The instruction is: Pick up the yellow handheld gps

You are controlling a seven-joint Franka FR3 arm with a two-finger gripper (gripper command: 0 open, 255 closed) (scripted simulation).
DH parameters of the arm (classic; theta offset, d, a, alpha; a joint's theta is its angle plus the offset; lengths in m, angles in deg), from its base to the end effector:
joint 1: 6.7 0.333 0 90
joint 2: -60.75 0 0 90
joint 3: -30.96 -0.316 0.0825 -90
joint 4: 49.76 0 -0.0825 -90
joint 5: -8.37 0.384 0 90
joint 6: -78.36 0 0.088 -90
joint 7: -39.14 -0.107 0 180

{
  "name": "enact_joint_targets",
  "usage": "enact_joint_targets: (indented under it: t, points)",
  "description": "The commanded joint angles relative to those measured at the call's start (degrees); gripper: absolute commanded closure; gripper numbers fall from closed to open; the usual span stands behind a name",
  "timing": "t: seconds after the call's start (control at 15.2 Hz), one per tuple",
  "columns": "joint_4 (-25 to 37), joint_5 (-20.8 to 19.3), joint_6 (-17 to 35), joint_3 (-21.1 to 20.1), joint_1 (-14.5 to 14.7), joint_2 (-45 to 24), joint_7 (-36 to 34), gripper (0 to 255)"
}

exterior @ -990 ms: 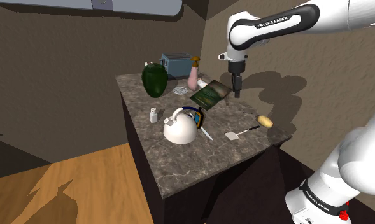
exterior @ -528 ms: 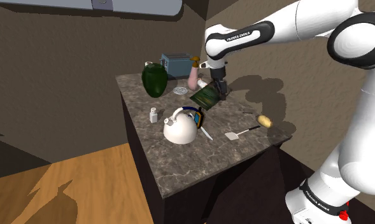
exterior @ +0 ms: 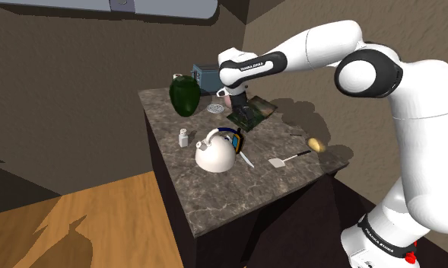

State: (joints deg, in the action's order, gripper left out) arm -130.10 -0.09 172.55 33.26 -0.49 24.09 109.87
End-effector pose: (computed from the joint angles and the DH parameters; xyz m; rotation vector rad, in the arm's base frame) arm 0.6738 0.0360 0.3053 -2.3420 -1.8677 0.6451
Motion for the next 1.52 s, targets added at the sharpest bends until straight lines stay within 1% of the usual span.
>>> enact_joint_targets:
  t: [0.0,0.4,0.53,0.59,1.19,1.45]
  points:
    - [2.97,-0.45,-0.28,-0.41,0.30,-3.02,1.42,0]
    - [1.66,-0.47,3.04,-0.44,0.22,-5.05,0.92,0]
    - [1.55,-0.48,3.35,-0.44,0.22,-5.26,0.88,0]
    - [1.55,-0.47,3.36,-0.45,0.24,-5.28,0.85,255]
    - [1.56,-0.48,3.34,-0.44,0.22,-5.27,0.88,255]
    - [2.30,-0.46,1.18,-0.43,0.26,-3.83,1.20,255]
